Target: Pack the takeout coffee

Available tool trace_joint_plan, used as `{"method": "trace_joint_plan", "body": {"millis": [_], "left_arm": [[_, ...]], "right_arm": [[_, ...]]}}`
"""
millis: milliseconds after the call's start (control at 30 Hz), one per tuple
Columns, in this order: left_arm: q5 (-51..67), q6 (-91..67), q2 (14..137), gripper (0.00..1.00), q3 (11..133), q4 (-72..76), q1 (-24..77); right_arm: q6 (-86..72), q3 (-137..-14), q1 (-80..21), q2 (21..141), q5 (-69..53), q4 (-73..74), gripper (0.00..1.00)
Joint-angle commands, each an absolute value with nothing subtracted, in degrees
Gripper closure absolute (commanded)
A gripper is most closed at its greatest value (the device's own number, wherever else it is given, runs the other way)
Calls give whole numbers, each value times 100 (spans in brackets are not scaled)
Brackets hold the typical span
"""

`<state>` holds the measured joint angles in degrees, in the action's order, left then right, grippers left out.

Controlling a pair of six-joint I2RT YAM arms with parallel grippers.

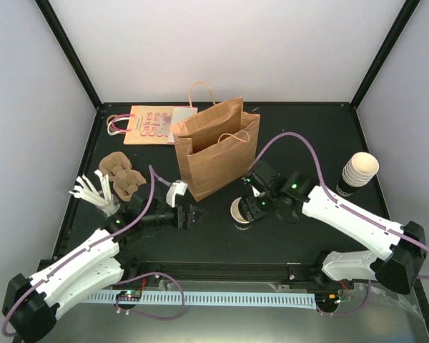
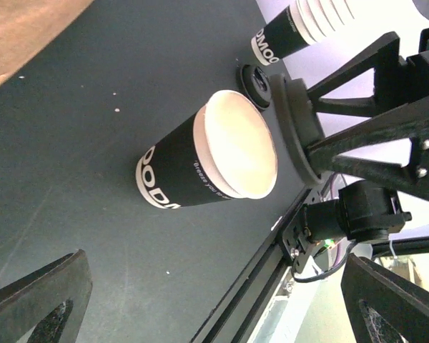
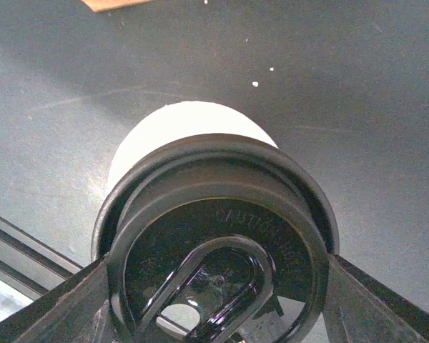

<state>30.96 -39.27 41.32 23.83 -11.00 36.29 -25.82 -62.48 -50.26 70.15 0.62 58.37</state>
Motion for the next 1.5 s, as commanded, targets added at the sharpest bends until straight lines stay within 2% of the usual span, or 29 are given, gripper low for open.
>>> {"method": "trace_joint_plan", "body": {"millis": [0,433,1000,1400,1467], "left_arm": [[2950,-4107,4367,2,2436,-551,3863],[2848,-4213,5119,15,2657,-70,4255],[2916,-4209,5484,23,2742,51,4291],[2979,-4246,5717,34,2716,185,4299],[2995,-4241,5800,40,2716,186,4298]], "right_arm": [[-2674,-6485,-5366,7280,681,6125,28],[-2741,-6811,-5647,7785,1107,6144,28],[-2594,-6810,-5738,8135,907,5902,28],[-2566,-6803,-5763,8311,858,5799,28],[-2558,-6811,-5774,8335,852,5798,28]]}}
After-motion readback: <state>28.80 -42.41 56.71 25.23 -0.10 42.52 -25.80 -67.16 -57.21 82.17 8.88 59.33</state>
